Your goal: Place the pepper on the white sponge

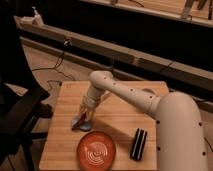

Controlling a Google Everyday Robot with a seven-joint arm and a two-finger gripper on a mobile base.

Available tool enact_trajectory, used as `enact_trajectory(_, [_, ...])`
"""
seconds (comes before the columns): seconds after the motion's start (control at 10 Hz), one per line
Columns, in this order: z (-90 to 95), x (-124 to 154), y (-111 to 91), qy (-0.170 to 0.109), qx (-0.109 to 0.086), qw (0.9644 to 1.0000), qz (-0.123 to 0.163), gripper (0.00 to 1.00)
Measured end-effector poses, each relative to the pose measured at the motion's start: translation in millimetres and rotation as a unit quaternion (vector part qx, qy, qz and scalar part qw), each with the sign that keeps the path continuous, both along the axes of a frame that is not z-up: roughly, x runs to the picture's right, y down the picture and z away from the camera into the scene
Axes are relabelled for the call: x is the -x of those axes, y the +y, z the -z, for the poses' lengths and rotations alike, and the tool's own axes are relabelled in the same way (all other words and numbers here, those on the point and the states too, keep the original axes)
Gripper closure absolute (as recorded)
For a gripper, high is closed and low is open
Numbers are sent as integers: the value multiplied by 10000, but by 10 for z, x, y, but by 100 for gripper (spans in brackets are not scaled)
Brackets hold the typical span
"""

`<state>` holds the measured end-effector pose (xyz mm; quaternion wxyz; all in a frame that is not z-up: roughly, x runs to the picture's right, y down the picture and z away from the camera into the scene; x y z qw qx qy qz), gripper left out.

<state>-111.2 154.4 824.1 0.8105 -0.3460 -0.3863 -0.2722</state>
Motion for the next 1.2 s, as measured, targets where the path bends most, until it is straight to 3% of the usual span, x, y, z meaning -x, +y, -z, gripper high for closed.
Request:
enact_trajectory(0.4, [32, -17, -2, -59, 54, 10000, 20, 99])
enact_trajectory(0.5, [34, 9, 14, -113, 108, 9998, 81, 93])
enact_trajectory(1.1, [20, 26, 90, -269, 385, 9988, 151, 33])
enact_trajectory(1.2, [10, 33, 108, -290, 427, 9986, 142, 27])
